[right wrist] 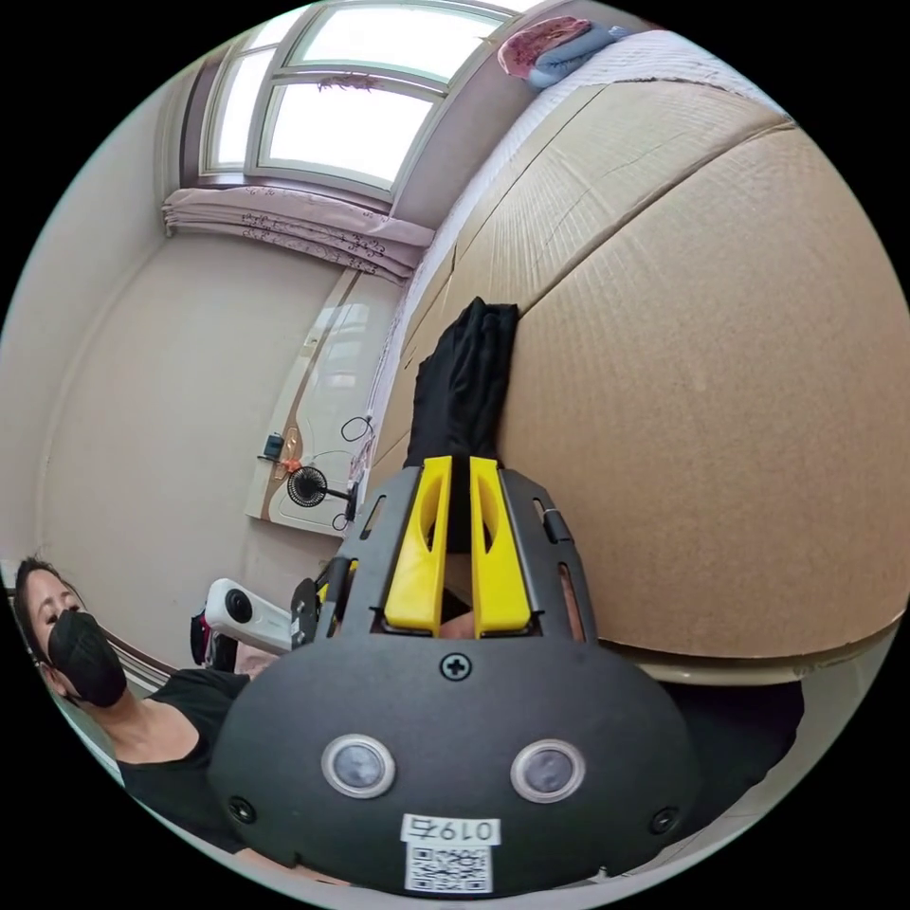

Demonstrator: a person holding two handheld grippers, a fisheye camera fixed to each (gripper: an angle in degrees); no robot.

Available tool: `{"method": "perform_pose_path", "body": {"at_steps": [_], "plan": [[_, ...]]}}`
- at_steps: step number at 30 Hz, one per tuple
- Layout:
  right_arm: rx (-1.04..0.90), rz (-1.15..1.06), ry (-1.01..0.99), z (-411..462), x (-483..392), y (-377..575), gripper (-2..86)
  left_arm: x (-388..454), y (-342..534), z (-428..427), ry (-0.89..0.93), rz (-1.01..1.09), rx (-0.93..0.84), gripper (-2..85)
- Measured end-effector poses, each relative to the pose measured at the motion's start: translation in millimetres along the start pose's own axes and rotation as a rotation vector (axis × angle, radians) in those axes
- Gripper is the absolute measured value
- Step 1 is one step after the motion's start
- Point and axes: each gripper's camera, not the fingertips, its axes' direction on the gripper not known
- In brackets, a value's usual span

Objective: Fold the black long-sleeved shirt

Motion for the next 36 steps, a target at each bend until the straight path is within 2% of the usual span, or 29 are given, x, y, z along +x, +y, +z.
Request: {"method": "perform_pose_path", "body": {"at_steps": [7, 12, 16, 25, 28, 33, 36], "plan": [[0.031, -0.005, -0.033, -4, -6, 14, 5.9, 1, -1, -6, -0.012, 0.002, 0.006, 1.2], [0.007, -0.088, 0.124, 18, -38, 19, 7.6, 0, -3, -10, -0.009, 0.007, 0.002, 1.1], [0.002, -0.085, 0.213, 40, -45, 27, 4.2, 3, -4, -14, -0.010, 0.011, 0.006, 1.1], [0.063, -0.107, 0.117, 51, -42, 74, 4.7, -9, 26, -66, 0.008, -0.038, 0.054, 1.0], [0.115, -0.238, 0.156, 45, -65, 104, 5.0, -22, 53, -101, -0.127, -0.068, 0.077, 1.2], [0.158, -0.505, 0.312, 65, -122, 169, 4.7, -54, 105, -115, -0.426, -0.072, -0.061, 2.7], [0.171, -0.574, 0.365, 92, -137, 198, 4.7, -60, 107, -112, -0.418, -0.051, -0.064, 4.3]]}}
